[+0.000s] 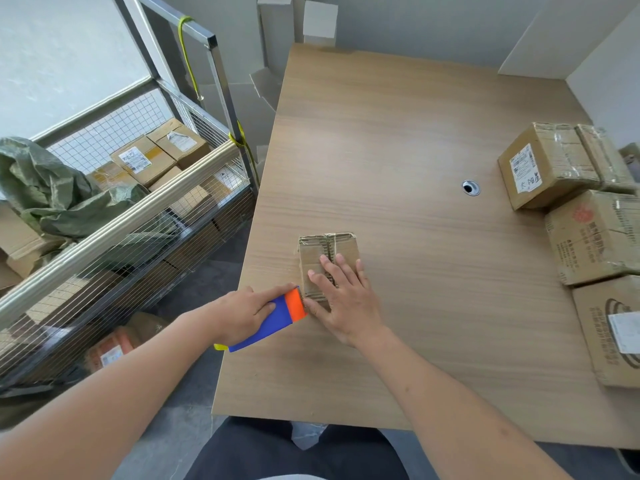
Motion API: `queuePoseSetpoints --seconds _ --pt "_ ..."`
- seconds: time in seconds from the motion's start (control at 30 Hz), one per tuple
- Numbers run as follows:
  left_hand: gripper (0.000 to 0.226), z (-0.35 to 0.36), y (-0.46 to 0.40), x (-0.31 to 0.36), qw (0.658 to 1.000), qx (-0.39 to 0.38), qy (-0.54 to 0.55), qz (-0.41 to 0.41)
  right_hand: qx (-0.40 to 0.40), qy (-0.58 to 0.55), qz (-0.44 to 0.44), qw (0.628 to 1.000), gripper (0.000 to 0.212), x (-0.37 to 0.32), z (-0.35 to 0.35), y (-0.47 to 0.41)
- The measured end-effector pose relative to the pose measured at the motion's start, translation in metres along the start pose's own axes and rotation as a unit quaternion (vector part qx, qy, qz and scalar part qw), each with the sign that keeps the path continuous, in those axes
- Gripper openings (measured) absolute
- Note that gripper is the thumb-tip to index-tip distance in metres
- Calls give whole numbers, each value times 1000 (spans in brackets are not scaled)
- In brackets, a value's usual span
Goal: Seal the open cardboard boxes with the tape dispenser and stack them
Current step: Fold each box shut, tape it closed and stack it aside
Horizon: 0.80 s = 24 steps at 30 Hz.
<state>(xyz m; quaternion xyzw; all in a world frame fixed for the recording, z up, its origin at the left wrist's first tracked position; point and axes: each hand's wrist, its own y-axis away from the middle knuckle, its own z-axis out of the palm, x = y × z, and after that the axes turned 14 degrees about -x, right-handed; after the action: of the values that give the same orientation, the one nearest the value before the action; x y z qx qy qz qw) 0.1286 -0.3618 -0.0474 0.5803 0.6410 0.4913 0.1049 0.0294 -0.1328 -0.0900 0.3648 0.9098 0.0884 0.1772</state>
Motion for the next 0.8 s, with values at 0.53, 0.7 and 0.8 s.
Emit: queuePoseSetpoints --seconds 0.53,0.7,0.8 --pt "50 2 1 -37 995 4 89 -50 -20 -21 12 1000 60 -9 -7 -3" --pt "52 9 -5 -20 994 53 73 -69 5 -18 28 999 60 -14 -2 -5" --pt "56 19 -11 -6 989 112 49 -88 33 -11 38 999 58 -18 0 -4"
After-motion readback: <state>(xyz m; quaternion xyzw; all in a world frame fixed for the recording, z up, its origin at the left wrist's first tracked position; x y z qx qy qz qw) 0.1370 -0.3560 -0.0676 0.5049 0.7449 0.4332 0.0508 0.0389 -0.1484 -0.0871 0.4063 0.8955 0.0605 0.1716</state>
